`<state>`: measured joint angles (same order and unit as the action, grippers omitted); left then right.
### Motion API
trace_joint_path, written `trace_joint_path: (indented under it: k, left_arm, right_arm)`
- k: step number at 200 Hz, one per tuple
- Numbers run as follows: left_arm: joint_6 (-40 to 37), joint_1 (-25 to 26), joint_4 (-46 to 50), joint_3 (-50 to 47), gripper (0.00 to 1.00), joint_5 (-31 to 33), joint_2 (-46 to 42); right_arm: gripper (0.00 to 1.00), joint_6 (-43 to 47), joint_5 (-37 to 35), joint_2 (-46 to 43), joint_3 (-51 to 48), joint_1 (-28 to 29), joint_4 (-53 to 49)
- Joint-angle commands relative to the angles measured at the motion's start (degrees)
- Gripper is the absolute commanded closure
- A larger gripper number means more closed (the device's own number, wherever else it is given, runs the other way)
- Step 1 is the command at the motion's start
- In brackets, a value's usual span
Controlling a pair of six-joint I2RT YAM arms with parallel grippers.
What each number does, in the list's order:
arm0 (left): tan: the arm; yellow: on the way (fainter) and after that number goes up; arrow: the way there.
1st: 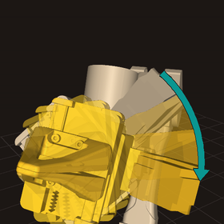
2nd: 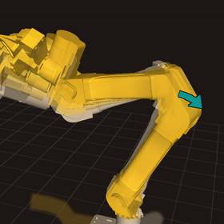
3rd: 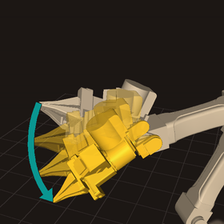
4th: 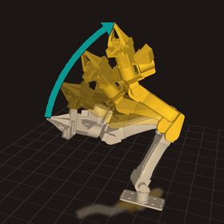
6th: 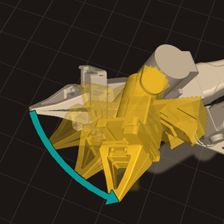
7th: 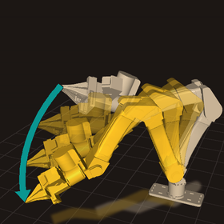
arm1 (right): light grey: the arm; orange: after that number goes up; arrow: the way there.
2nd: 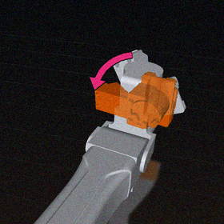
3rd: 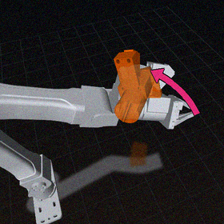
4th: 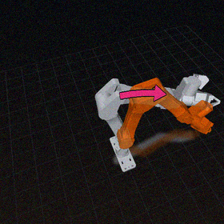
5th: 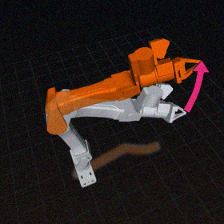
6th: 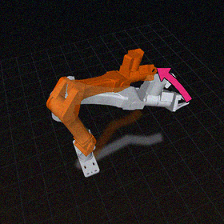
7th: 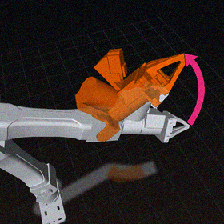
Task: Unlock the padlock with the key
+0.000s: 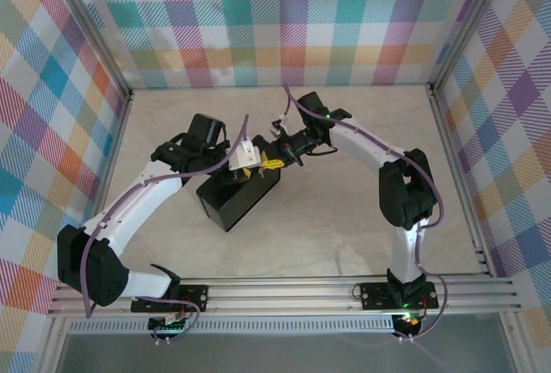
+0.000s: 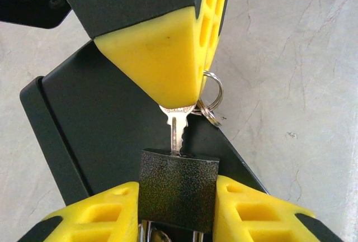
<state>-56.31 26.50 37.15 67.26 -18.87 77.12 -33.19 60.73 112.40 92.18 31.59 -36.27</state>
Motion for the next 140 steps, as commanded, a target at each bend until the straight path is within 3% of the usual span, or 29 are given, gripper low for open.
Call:
trace_joint_path:
  k: [1,29,65,110,140]
  left_arm:
    - [0.2,1.7,-6.7,-0.8,0.71,-11.7,0.7]
    - [0.8,0.9,-7.4,-1.1,0.71,-12.0,0.8]
    - [0.5,0.4,-5.9,-0.4,0.72,-11.5,1.1]
    - [1.5,0.4,-7.0,-0.8,0.73,-11.5,1.2]
    - [1.2,-0.3,-6.1,-1.5,0.75,-11.1,0.9]
  right_arm:
    - [1.00,0.9,0.0,-0.2,-2.1,6.2,1.8]
    - [1.00,-0.4,-1.5,-2.4,-2.8,9.2,3.8]
    - [1.00,-8.4,-2.7,-7.6,-9.3,9.5,14.0]
    - [1.00,-12.8,-3.8,-7.5,-9.3,11.9,19.4]
    - [0.90,-11.1,-5.3,-9.6,-11.7,11.7,18.7]
